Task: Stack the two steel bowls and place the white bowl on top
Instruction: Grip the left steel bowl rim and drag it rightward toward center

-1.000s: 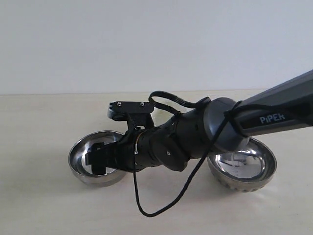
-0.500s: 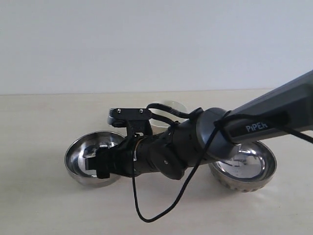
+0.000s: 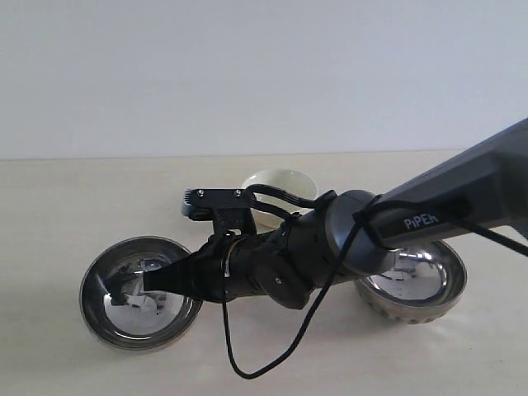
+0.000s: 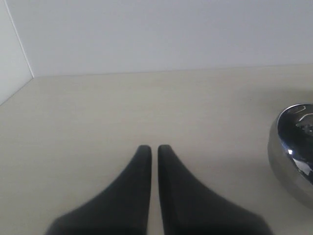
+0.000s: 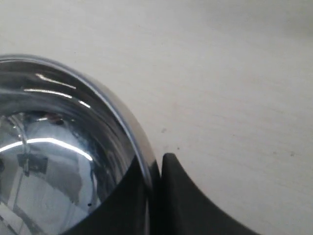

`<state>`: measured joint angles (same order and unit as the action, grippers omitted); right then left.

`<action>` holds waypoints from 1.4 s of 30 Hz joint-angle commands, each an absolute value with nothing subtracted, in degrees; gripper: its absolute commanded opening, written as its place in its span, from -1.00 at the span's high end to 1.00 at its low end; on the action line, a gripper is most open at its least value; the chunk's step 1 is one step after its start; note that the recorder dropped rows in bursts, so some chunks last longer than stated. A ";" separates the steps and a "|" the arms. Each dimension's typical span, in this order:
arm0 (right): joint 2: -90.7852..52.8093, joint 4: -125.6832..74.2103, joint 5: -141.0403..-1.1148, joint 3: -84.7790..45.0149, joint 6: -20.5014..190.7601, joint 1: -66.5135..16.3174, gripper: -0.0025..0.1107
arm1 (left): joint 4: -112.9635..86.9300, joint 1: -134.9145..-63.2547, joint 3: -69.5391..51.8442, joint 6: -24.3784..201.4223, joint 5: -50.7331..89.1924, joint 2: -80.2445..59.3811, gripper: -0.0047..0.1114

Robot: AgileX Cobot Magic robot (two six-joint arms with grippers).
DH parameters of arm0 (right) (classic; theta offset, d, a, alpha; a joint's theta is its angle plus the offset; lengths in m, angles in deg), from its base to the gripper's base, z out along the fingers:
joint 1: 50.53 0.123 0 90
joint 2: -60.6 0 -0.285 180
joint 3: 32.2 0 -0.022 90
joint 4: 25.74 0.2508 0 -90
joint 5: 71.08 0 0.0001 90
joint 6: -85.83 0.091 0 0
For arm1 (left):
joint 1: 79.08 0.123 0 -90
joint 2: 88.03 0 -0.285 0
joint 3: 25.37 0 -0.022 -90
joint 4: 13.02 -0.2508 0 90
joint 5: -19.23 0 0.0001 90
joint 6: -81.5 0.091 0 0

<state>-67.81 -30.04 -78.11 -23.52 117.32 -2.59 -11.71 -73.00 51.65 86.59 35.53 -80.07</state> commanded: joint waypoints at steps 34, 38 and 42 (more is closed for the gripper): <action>-54.11 -28.14 -34.58 -23.67 103.26 -14.07 0.96 | -11.55 -72.97 51.84 85.94 35.56 -80.24 0.85; -54.24 -27.56 -39.26 -23.67 103.17 -14.07 0.96 | -11.55 -72.97 51.84 85.94 35.56 -80.24 0.85; -54.60 -27.56 -40.32 -23.67 103.27 -14.07 0.96 | -11.55 -72.97 51.84 85.94 35.56 -80.24 0.85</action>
<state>-54.56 -27.68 -39.52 -23.52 103.60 -13.83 -11.71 -73.00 51.65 86.59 35.53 -80.07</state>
